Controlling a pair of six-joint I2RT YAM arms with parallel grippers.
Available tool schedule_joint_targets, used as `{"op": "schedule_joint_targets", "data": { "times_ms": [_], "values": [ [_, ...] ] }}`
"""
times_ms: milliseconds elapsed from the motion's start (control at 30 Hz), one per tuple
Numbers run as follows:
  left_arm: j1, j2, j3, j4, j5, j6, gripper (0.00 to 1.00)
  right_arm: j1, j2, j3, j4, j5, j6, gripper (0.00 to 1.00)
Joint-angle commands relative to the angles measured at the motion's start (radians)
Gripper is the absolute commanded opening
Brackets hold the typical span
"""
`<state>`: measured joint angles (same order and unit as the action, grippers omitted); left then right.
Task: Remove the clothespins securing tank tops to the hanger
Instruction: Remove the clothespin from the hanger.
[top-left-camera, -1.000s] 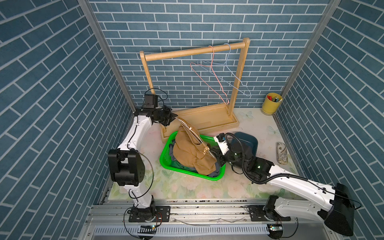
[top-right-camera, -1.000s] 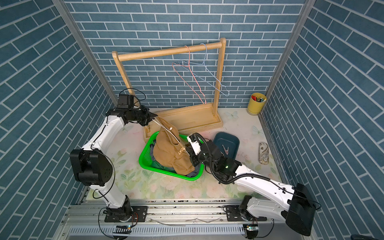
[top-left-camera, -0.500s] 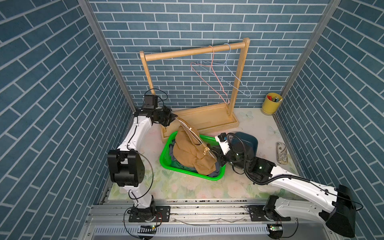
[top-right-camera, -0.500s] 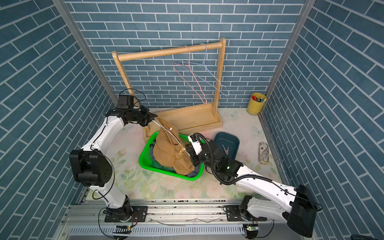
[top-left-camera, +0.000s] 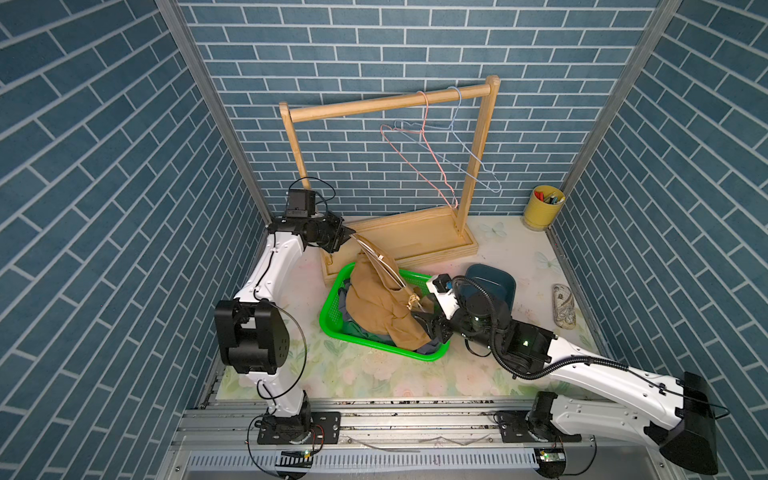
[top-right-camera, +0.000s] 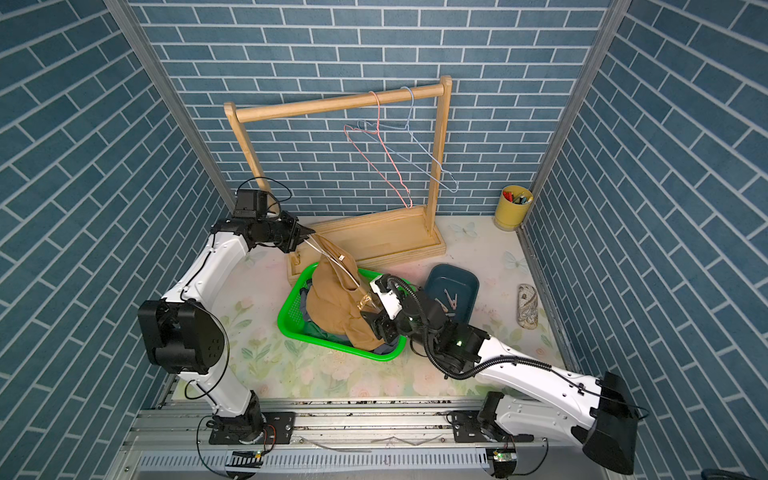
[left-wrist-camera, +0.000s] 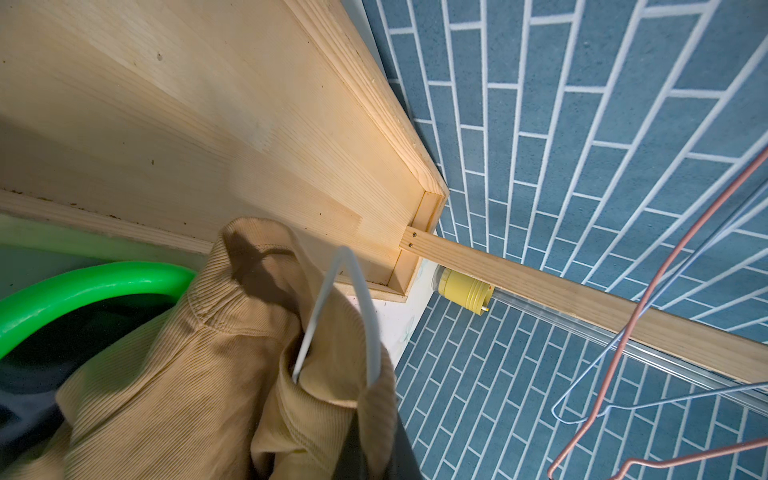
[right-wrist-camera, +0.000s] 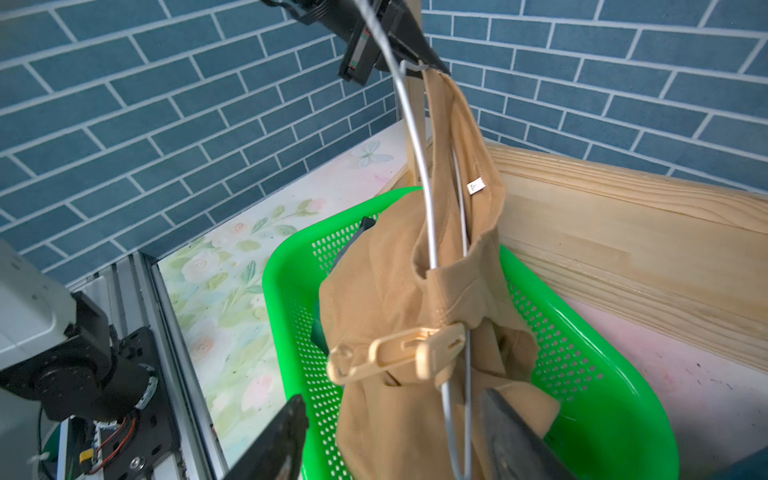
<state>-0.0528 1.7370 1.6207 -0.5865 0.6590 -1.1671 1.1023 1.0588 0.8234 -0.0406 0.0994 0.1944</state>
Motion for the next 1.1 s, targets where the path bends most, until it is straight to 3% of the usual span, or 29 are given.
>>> {"op": "schedule_joint_targets", "data": {
  "times_ms": [0,367,467,600,900,1067],
  "values": [
    [-0.005,-0.04,-0.001,0.001,-0.001,0.001,0.0,0.035,0.034,0.073,-0.081,0.092,-0.069,0.7],
    [-0.033,-0.04,0.011,-0.003,0.007,-0.006,0.0,0.039,0.163,0.07,0.064,0.242,-0.142,0.69],
    [-0.032,-0.039,0.017,-0.002,0.009,-0.008,0.0,0.039,0.156,0.053,0.108,0.242,-0.135,0.6],
    [-0.032,-0.037,0.025,0.002,0.009,-0.014,0.0,0.041,0.134,0.036,0.131,0.227,-0.119,0.38],
    [-0.032,-0.052,0.008,0.034,0.002,-0.037,0.0,0.04,0.079,0.011,0.115,0.232,-0.104,0.17],
    [-0.032,-0.061,-0.009,0.047,-0.008,-0.042,0.0,0.041,0.074,0.023,0.1,0.227,-0.095,0.13]
  ]
}}
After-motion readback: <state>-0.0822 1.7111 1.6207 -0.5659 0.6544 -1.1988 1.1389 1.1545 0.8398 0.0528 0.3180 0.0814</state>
